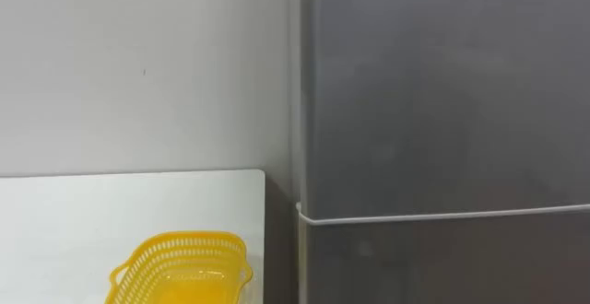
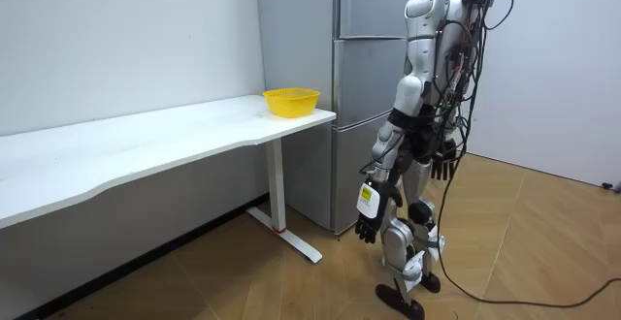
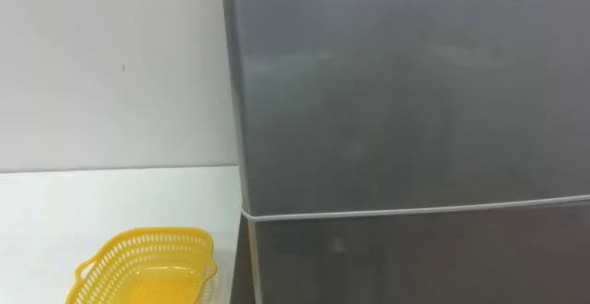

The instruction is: Retrieve from the upper fridge

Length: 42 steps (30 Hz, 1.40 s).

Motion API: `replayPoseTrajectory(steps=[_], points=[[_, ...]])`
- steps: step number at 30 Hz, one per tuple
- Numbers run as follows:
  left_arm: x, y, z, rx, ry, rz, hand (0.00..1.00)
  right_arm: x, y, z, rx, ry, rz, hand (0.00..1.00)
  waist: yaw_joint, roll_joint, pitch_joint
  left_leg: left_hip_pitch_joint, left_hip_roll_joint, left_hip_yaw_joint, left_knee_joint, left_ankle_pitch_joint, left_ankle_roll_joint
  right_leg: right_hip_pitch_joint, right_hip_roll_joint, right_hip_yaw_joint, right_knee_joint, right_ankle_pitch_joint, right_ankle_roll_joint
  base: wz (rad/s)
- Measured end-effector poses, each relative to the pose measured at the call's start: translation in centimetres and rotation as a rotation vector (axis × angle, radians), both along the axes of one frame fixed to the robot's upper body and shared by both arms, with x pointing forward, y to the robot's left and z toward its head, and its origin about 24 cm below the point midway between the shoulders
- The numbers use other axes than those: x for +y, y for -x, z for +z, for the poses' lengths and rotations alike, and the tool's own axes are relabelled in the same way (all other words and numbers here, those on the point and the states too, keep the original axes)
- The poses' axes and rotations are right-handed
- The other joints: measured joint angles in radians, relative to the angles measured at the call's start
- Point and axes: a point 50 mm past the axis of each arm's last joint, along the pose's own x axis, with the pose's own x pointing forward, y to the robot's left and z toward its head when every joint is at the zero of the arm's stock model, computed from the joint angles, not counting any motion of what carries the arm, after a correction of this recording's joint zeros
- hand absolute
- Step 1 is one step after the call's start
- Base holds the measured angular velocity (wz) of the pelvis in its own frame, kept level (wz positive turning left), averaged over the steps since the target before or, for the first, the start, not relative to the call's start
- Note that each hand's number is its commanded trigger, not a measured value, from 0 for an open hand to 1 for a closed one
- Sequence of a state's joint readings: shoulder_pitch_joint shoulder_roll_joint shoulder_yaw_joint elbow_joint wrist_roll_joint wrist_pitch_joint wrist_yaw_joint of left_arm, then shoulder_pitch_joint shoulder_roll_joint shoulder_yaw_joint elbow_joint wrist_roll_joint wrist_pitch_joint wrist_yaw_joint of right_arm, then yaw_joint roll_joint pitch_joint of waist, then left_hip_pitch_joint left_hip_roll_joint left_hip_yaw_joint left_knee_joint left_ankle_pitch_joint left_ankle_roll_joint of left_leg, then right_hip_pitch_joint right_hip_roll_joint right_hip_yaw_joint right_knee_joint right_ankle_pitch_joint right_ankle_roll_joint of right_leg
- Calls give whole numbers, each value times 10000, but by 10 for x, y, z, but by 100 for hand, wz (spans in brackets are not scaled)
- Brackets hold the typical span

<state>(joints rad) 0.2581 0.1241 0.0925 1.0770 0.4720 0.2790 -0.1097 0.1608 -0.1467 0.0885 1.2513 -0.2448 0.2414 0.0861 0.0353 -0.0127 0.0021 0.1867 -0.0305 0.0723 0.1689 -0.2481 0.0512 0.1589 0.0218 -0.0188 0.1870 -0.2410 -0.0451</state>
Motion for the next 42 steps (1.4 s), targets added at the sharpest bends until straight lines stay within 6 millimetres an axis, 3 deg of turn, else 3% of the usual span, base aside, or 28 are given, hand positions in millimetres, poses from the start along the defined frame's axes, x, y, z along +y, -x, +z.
replayPoseTrajectory(steps=[17,25,28,31,36,41,42], points=[[1,-4,1,-281,-198,-33,0,1,-1,0,-53,66,-9,0,4,-39,17,-40,-3,-58,4,0,0,18,-19,-136,-16,-1,-2,1],[2,-1,0,-554,-243,1265,0,0,0,0,-71,142,-110,0,7,-33,18,-29,-18,-198,8,0,0,74,-21,-204,-35,-1,-2,2],[6,4,1,-842,-542,2751,0,-2,-2,0,-209,261,-426,0,48,-11,14,-70,-17,-219,38,-1,1,40,-31,-266,-24,-2,-3,3],[13,9,3,-1154,-1163,4346,0,-3,-1,0,-241,367,-755,0,317,36,10,-92,-13,-195,110,-1,0,18,-25,-222,-23,1,-9,-4],[27,20,8,-1953,-2605,8340,0,-8,3,2,-354,703,-1647,0,566,120,3,-102,-10,-204,110,-1,0,28,-56,-388,-27,-9,-21,5],[45,16,16,-3098,-4199,10968,0,-12,4,3,-473,933,-1826,0,904,176,-10,-126,-1,-301,102,-4,0,12,-40,-411,-18,-3,-25,3],[50,14,19,-3399,-4647,11444,0,-12,3,2,-564,930,-1818,0,918,256,-52,-124,-5,-329,114,-3,0,22,-40,-426,-4,0,-26,7]])
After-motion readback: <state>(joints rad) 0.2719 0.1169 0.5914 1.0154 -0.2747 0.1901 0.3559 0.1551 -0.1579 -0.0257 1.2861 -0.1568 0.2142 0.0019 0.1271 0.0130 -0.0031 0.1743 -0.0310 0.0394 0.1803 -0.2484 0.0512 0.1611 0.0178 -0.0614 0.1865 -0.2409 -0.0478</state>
